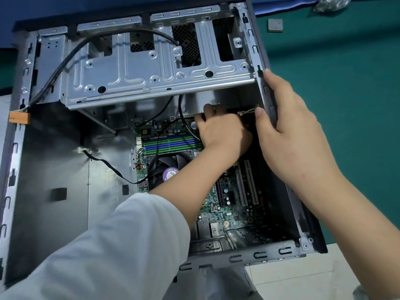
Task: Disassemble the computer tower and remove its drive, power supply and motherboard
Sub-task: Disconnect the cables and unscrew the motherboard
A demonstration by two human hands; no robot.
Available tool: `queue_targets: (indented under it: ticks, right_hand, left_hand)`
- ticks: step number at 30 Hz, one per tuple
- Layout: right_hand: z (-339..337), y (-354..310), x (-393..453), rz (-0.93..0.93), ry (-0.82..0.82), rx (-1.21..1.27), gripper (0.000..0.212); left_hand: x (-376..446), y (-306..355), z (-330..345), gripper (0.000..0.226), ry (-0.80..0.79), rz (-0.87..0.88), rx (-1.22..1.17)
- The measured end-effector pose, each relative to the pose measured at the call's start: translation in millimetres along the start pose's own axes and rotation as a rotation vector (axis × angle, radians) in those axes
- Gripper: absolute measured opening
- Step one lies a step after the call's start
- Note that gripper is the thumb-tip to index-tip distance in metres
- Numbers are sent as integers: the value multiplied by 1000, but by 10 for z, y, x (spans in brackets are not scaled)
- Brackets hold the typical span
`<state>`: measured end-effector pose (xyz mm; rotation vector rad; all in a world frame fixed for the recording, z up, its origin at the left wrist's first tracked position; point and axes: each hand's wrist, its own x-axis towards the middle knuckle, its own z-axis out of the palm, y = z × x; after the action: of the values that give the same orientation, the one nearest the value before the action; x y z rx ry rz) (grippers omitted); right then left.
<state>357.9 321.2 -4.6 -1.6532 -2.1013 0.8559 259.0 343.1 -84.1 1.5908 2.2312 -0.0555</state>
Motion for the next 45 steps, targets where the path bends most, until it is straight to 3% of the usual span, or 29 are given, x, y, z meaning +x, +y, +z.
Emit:
queue_targets:
  ticks: [3, 10, 16, 24, 29, 35, 40, 45]
  right_hand:
    - [3, -5, 1, -2, -2, -15, 54]
    - [2, 9, 5, 5, 2, -12, 54]
    - [12, 10, 5, 3, 1, 0, 55]
    - [4, 23, 14, -3, 14, 2, 55]
    - [14, 16, 7, 2, 7, 6, 55]
    - [14, 15, 11, 5, 6, 7, 55]
    - [9, 25, 17, -2, 8, 7, 55]
    - [7, 30, 18, -6, 10, 8, 54]
  left_hand:
    - [-51, 1, 30, 34, 24, 49, 35]
    - [33, 37, -28, 40, -75, -99, -64]
    - [-65, -1, 26, 35, 2, 18, -23]
    - [17, 25, 9, 35, -23, -61, -58]
    - [-63, 0, 48, 32, 30, 79, 49]
    - [1, 27, -9, 34, -32, -54, -48]
    - [-56, -2, 39, 31, 14, 76, 33]
    - [-33, 3, 49, 29, 30, 51, 13]
